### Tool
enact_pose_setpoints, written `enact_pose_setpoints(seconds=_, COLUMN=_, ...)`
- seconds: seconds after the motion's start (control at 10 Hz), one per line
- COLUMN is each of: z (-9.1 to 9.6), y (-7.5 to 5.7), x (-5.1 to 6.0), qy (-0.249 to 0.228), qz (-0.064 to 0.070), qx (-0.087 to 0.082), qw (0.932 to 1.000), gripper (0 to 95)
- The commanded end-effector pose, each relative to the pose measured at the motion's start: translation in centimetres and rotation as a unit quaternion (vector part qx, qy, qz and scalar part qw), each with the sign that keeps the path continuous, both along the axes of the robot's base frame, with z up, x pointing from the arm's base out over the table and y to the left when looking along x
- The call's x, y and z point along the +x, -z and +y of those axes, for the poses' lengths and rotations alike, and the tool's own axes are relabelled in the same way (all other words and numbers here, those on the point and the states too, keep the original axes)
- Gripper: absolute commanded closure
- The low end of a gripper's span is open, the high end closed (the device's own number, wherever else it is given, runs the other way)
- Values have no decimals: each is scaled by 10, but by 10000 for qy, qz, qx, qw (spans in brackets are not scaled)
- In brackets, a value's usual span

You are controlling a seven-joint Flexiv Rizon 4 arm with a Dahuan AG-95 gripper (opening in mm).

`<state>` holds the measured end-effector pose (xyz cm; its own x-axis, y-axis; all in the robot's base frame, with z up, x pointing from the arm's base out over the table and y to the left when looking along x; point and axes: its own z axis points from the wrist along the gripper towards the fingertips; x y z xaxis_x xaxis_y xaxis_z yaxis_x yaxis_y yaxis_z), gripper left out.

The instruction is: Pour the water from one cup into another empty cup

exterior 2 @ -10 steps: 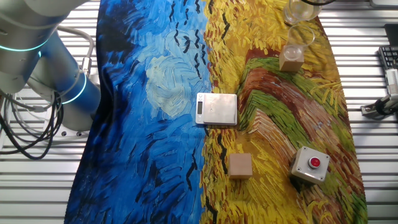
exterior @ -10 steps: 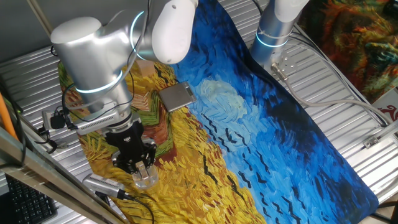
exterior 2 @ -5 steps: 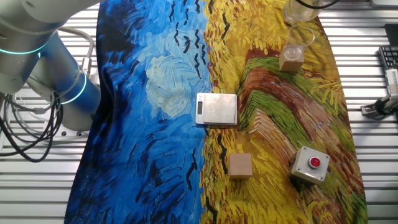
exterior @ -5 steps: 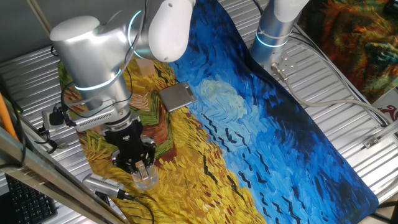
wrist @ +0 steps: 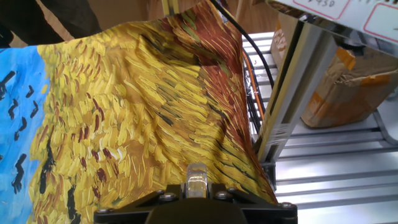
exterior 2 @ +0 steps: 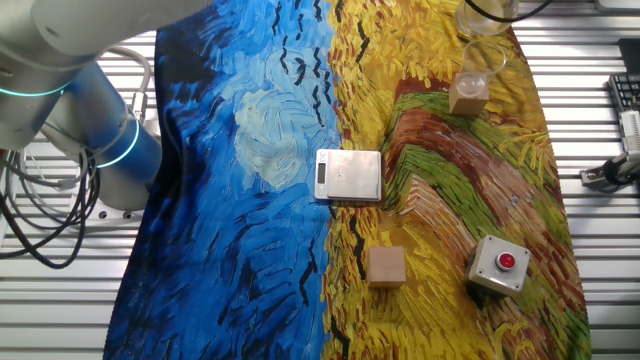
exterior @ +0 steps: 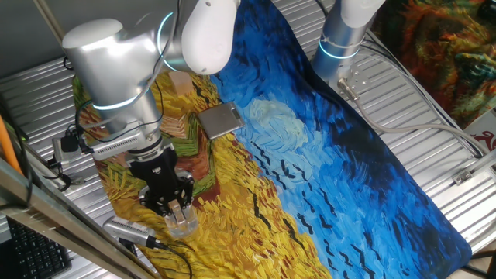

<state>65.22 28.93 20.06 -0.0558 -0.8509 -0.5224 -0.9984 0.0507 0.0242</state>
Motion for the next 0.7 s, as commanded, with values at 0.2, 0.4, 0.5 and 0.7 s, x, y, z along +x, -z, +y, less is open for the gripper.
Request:
enact_pose_setpoints(seconds=0.2, z=0, y=0, x=0, qy=3, qz=5, qx=130, qw=9999, gripper=950)
enact_pose_setpoints(seconds=0.4, z=0, y=0, x=0, qy=11, qz=4, qx=195, qw=9998, gripper=950)
enact_pose_setpoints(seconds=0.5, z=0, y=0, x=0, qy=13, qz=9, qx=214, qw=9998, gripper=950)
enact_pose_setpoints(seconds=0.7, z=0, y=0, x=0, qy=23, qz=16, qx=244, qw=9997, gripper=950)
